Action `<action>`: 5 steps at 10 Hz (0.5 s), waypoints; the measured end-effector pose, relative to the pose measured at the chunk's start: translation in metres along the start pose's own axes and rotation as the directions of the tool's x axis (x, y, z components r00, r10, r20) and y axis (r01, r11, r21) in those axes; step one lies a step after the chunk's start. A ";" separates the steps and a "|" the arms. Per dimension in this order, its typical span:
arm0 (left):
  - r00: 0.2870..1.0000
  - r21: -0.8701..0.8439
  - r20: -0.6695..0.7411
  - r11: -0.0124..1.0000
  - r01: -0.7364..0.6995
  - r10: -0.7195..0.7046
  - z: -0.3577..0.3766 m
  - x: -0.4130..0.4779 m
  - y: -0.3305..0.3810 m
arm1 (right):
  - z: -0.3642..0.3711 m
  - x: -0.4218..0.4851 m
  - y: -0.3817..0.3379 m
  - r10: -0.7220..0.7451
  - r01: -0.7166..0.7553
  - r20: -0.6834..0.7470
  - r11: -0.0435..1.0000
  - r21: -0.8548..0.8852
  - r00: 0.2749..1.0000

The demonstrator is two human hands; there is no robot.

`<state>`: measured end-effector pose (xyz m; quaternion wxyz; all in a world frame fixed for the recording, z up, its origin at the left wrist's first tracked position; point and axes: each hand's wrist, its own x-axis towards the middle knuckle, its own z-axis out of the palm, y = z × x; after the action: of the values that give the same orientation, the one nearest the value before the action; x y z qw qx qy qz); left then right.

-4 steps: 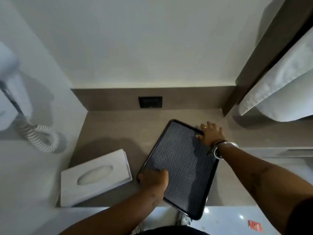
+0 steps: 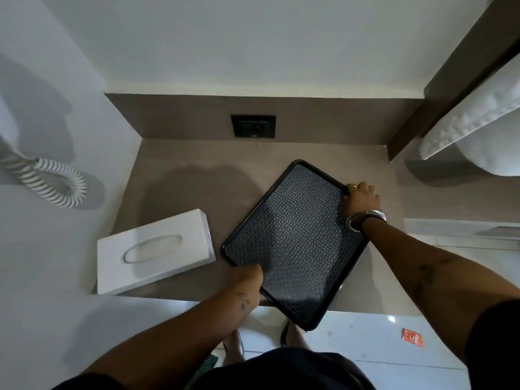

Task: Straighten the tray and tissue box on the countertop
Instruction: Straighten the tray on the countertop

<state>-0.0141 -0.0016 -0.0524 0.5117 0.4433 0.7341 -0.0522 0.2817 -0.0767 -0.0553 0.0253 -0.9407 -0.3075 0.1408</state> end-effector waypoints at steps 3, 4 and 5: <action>0.951 -0.091 -0.099 0.949 -0.303 0.294 -0.014 0.012 0.069 | -0.014 -0.035 0.042 0.376 -0.342 -0.006 0.852 0.397 0.927; 0.900 -0.055 -0.016 0.898 -0.436 0.436 -0.027 0.027 0.101 | -0.006 -0.058 0.038 0.464 -0.426 0.043 0.769 0.477 0.885; 0.873 -0.062 0.010 0.872 -0.486 0.488 -0.038 0.046 0.127 | 0.005 -0.071 0.028 0.518 -0.461 0.045 0.716 0.524 0.855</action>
<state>0.0444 0.1224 -0.0228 0.5301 0.5982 0.5936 0.0939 0.2415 -0.1408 -0.0459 0.2545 -0.9520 0.0035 0.1699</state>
